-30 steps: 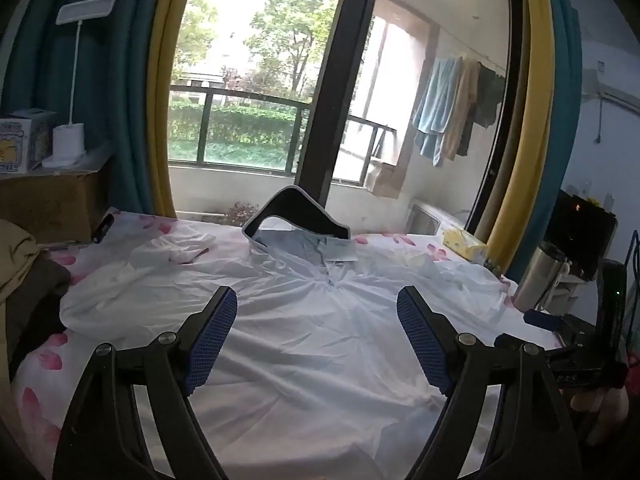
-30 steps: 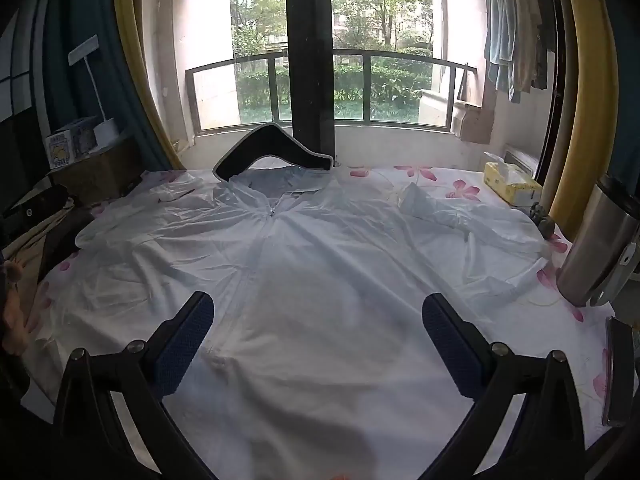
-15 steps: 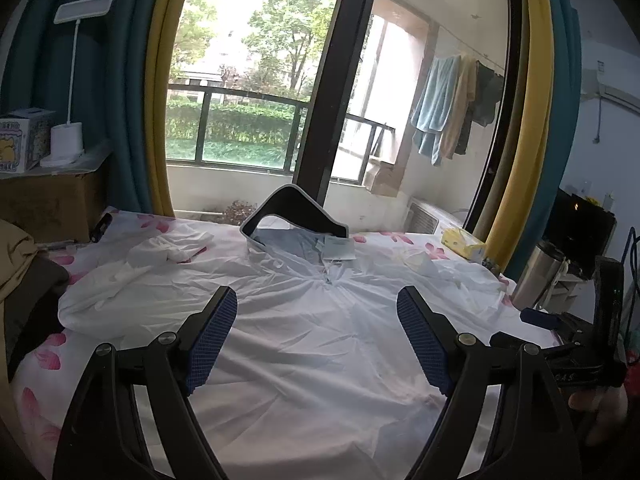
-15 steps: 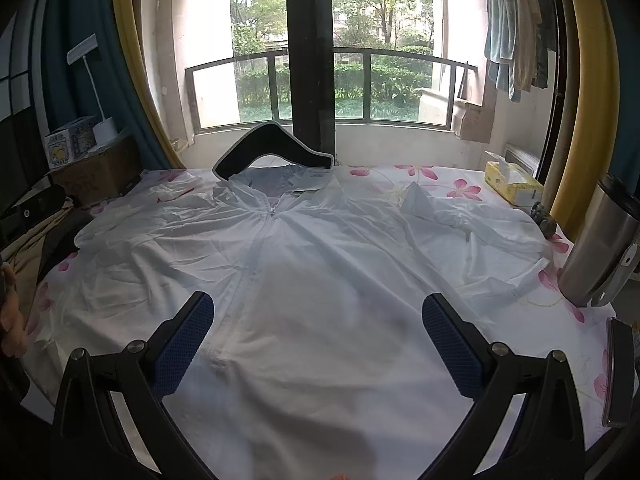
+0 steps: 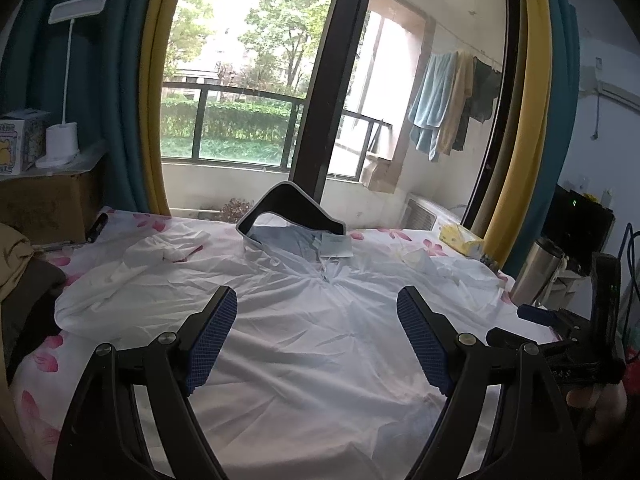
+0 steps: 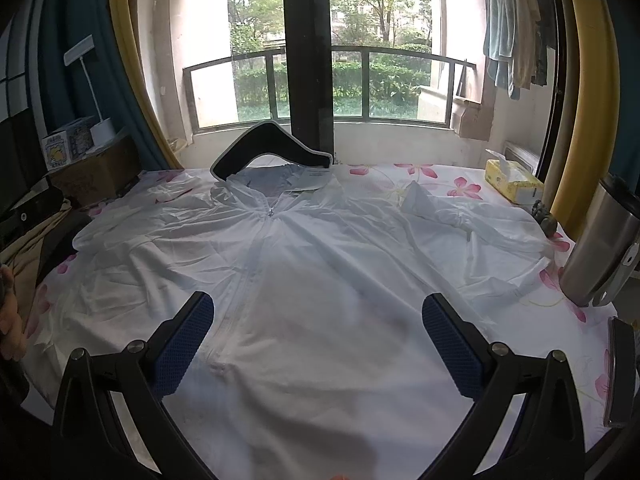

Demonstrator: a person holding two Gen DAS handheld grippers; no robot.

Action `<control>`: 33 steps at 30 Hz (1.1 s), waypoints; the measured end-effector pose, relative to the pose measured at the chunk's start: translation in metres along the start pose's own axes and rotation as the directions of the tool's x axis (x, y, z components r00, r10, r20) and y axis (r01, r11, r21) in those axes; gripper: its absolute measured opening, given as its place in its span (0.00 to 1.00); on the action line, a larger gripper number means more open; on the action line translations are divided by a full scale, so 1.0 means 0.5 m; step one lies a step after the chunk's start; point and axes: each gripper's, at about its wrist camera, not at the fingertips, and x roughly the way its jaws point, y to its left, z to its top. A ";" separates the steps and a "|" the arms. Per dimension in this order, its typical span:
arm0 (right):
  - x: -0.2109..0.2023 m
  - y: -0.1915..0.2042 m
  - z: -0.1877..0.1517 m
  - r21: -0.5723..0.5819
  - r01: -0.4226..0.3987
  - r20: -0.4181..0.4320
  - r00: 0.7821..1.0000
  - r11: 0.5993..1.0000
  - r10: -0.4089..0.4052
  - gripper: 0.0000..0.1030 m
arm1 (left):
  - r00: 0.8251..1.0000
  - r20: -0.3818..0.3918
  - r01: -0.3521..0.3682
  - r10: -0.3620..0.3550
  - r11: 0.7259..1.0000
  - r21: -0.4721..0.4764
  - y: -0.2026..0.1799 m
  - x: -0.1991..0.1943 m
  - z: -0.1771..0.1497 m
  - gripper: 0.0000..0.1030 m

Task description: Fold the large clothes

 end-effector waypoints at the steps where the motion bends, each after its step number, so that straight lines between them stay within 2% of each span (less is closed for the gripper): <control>1: 0.000 0.000 0.000 -0.001 0.000 0.000 1.000 1.000 0.000 1.00 | 1.000 0.001 0.000 0.000 1.000 0.001 0.000 0.000 0.000 0.82; 33: 0.010 0.001 0.002 0.000 0.009 -0.014 1.000 1.000 -0.009 1.00 | 1.000 0.006 -0.003 0.003 1.000 -0.020 0.006 -0.002 0.001 0.82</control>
